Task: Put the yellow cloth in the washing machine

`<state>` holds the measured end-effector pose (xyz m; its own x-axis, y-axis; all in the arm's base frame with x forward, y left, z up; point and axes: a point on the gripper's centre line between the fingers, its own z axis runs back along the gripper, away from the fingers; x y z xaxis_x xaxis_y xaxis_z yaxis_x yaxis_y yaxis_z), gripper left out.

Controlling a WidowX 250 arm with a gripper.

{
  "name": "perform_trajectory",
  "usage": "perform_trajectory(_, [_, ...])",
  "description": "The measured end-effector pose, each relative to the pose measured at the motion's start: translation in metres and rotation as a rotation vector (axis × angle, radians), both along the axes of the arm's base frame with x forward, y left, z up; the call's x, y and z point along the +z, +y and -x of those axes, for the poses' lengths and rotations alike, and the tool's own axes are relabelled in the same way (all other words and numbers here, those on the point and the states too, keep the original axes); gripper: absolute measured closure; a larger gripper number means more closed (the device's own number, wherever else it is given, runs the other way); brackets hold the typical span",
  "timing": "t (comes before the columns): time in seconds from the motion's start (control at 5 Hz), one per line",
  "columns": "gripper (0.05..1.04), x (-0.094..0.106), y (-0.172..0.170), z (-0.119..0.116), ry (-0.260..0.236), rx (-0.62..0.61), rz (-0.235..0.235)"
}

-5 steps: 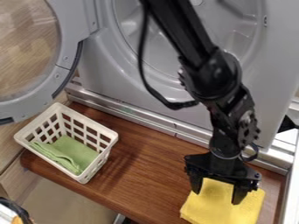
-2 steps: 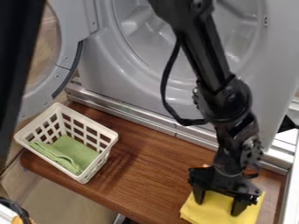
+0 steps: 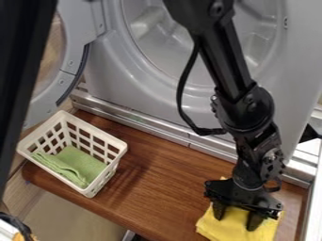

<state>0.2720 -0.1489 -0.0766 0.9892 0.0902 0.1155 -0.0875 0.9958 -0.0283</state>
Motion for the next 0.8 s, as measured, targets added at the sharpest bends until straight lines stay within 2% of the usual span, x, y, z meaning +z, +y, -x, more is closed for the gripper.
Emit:
perform_trajectory(0.2, [0.668, 0.001, 0.004, 0.005, 0.018, 0.011, -0.035])
perform_trajectory(0.4, [0.871, 0.004, 0.006, 0.006, 0.02, 0.021, -0.043])
perform_trajectory(0.6, [0.966, 0.035, 0.008, 0.005, -0.033, 0.029, -0.027])
perform_trajectory(0.8, [0.991, 0.069, 0.02, 0.004, -0.037, 0.081, -0.083])
